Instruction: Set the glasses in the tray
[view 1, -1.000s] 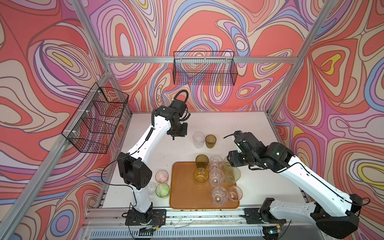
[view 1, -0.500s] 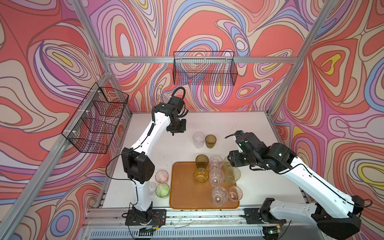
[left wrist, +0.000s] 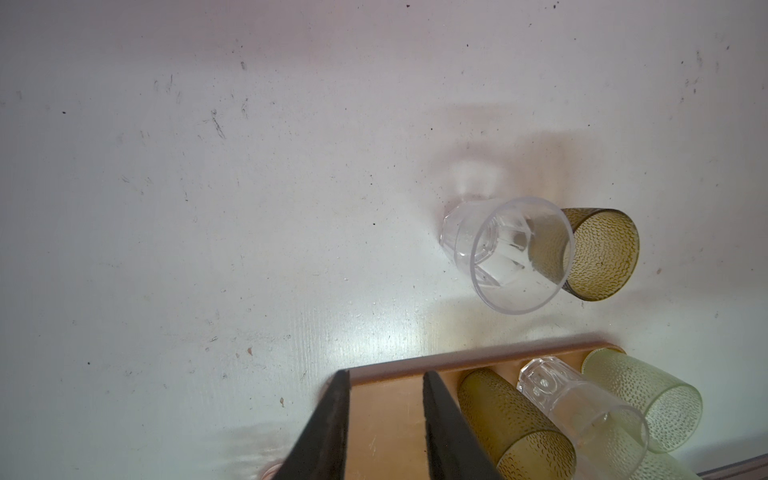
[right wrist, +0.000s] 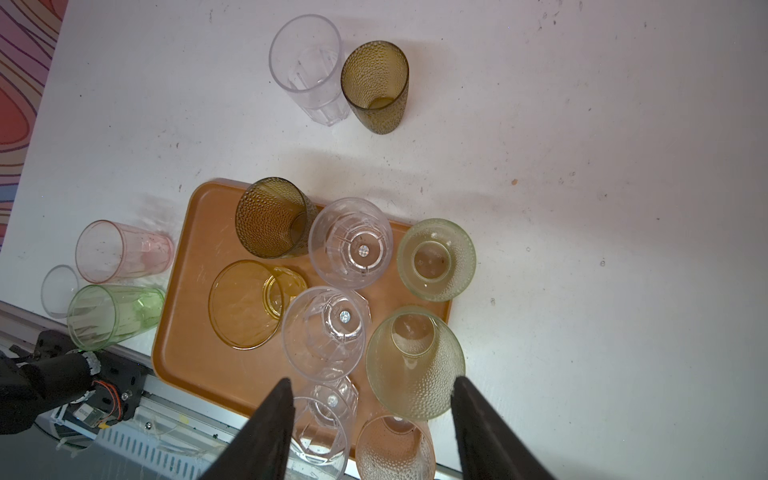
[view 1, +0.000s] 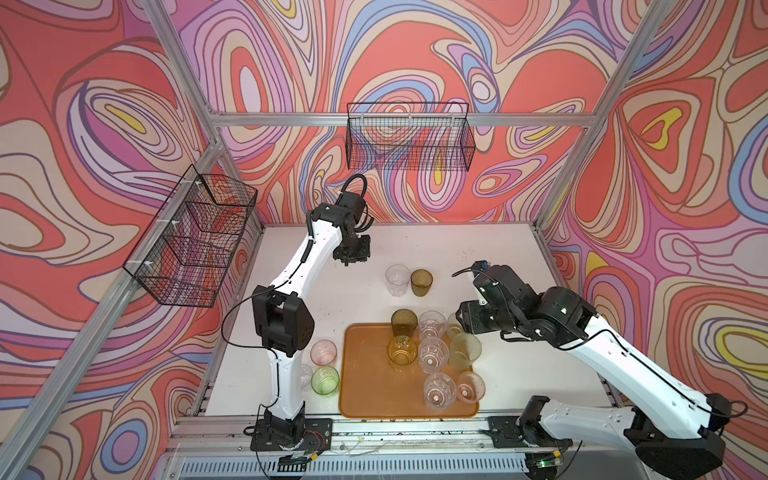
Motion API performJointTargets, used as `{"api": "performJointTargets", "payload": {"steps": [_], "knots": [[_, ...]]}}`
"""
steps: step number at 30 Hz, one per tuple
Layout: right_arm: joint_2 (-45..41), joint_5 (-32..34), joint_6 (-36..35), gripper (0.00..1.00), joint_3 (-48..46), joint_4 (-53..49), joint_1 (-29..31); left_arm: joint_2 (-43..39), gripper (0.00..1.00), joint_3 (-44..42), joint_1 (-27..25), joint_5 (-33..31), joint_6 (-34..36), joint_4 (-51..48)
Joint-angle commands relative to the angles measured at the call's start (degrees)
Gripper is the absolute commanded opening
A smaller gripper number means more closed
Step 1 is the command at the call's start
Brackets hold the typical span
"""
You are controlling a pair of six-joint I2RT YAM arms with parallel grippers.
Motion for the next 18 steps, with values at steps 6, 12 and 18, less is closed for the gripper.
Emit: {"api": "performJointTargets", "payload": {"steps": [6, 12, 18], "knots": [[-0.01, 1.09, 0.00, 0.62, 0.75, -0.23, -0.19, 3.28, 0.34, 2.08, 0.81, 0.49, 1.25, 0.45], [0.27, 0.71, 0.28, 0.62, 0.86, -0.44, -0.17, 4.85, 0.34, 2.16, 1.26, 0.62, 1.51, 1.40], [0.25, 0.82, 0.35, 0.62, 0.41, -0.22, -0.16, 6.66, 0.34, 2.69, 1.50, 3.56, 0.50, 2.61]]}}
